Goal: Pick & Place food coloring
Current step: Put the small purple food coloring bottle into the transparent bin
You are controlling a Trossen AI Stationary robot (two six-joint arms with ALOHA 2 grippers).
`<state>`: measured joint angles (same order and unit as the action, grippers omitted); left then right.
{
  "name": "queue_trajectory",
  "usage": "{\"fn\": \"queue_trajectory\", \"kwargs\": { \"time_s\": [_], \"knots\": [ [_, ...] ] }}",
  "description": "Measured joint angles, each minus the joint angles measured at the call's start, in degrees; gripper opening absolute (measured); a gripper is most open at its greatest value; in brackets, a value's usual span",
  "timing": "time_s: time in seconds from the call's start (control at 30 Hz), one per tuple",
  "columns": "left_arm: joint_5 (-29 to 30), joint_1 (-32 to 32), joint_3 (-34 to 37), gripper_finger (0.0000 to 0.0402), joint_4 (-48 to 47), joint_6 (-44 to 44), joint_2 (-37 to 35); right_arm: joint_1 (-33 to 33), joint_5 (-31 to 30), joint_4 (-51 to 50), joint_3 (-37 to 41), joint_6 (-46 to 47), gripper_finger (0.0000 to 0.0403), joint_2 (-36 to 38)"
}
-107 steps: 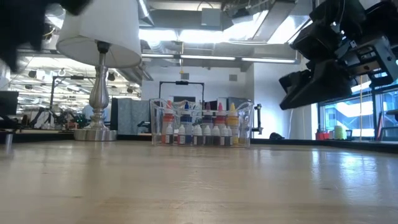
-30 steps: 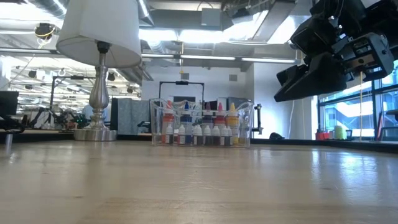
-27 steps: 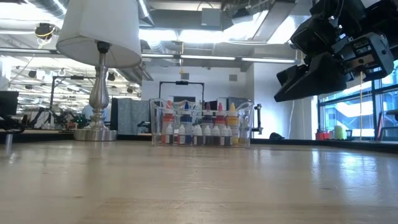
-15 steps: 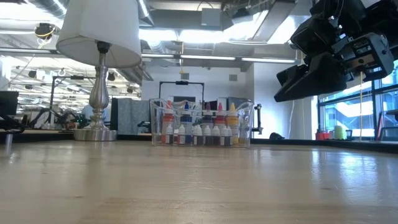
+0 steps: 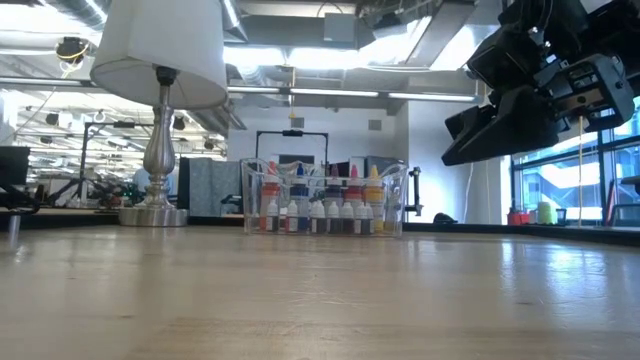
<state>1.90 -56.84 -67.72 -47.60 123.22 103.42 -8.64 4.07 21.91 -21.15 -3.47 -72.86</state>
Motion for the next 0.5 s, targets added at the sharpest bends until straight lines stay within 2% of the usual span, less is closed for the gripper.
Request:
{"fn": "queue_trajectory", "kwargs": {
  "time_s": [0.5],
  "knots": [
    [-0.01, 0.00, 0.00, 0.0165, 0.01, 0.04, -0.02, 0.00, 0.00, -0.02, 0.00, -0.01, 0.0115, 0.00]
  ]
}}
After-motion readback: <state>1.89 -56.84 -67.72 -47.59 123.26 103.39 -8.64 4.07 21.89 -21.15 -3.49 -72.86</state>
